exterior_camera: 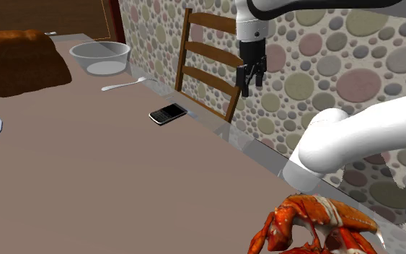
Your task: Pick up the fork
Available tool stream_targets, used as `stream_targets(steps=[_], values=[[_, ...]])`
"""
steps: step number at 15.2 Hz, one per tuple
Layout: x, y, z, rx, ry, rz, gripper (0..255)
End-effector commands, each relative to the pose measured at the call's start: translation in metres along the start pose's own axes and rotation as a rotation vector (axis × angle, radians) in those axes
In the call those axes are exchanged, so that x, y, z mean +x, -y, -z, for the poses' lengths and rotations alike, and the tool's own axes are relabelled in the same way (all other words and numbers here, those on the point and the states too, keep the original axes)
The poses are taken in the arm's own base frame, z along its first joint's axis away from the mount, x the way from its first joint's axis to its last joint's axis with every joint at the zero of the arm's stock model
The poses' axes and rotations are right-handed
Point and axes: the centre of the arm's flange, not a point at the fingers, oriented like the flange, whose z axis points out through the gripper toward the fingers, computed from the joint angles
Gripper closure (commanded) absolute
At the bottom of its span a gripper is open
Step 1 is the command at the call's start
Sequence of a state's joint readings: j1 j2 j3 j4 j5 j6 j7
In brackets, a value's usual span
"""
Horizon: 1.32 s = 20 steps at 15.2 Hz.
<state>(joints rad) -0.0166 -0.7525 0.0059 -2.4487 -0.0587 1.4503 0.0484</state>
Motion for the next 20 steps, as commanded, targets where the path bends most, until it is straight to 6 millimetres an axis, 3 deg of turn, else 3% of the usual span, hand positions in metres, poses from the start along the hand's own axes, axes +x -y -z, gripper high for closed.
stream_targets(steps=[1,10,20], values=[[0.000,0.000,0.000,0.000,0.000,0.000,0],[0.110,0.017,0.027,-0.014,-0.027,0.309,0],[0.219,0.073,0.059,-0.030,-0.056,0.653,0]])
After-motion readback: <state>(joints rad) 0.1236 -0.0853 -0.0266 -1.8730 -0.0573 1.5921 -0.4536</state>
